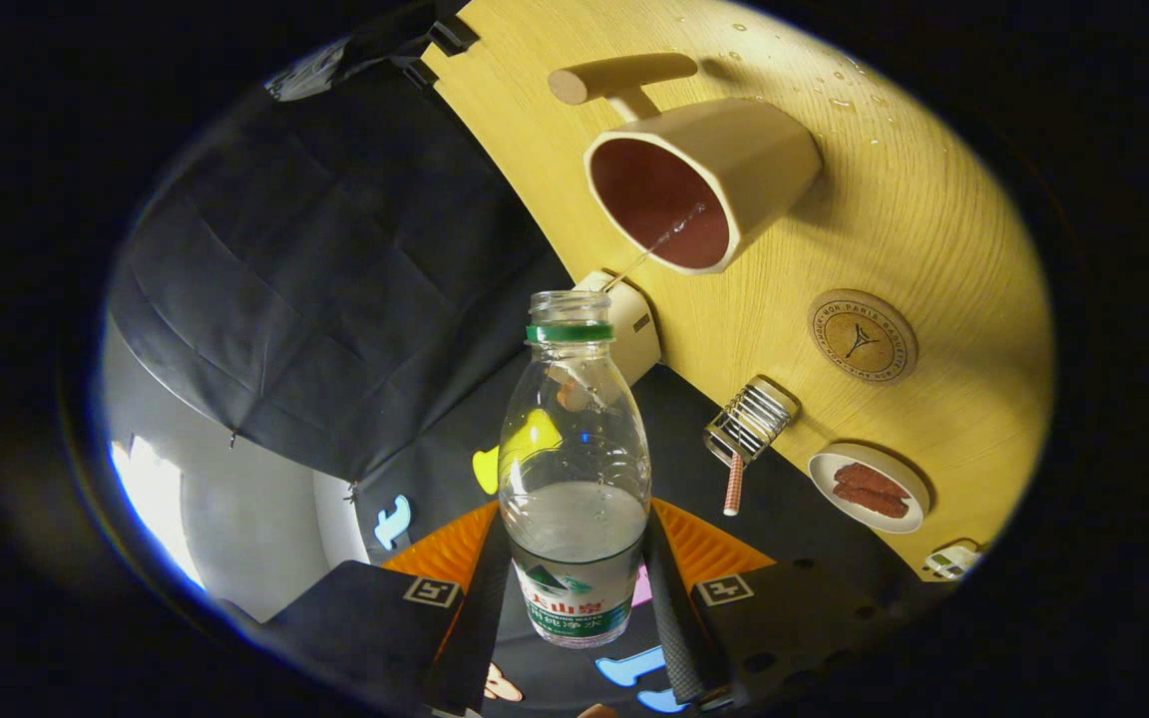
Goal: Take the bottle from table, then pour the juice into the cup, finally place the bottle on the coaster
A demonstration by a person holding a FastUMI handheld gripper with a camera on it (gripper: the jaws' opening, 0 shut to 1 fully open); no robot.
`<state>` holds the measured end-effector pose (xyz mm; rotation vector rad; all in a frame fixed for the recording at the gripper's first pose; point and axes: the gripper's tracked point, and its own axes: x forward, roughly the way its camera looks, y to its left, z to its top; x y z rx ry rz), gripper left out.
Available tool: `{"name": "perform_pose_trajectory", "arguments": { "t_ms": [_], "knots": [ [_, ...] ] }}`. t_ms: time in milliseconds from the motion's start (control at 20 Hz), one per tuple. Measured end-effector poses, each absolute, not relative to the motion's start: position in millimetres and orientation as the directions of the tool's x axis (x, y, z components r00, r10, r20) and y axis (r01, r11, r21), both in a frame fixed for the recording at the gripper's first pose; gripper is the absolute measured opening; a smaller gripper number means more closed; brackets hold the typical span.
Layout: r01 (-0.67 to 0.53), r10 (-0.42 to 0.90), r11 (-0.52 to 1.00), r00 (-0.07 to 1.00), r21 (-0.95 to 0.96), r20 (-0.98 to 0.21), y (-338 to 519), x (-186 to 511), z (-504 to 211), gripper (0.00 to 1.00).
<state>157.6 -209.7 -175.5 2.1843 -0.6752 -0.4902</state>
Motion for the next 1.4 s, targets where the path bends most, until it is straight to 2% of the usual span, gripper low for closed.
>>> {"name": "perform_pose_trajectory", "arguments": {
  "t_ms": [900,1000,1200,1400],
  "knots": [
    [-0.262,-0.586,-0.553,0.797,0.791,-0.146,-211,163,-184,0.7],
    [-0.209,-0.565,-0.522,0.811,0.827,-0.152,-205,165,-187,0.7],
    [-0.015,-0.492,-0.373,0.851,0.928,-0.184,-189,162,-203,0.7],
    [0.23,-0.484,-0.045,0.846,0.972,-0.222,-186,147,-217,0.7]
  ]
}}
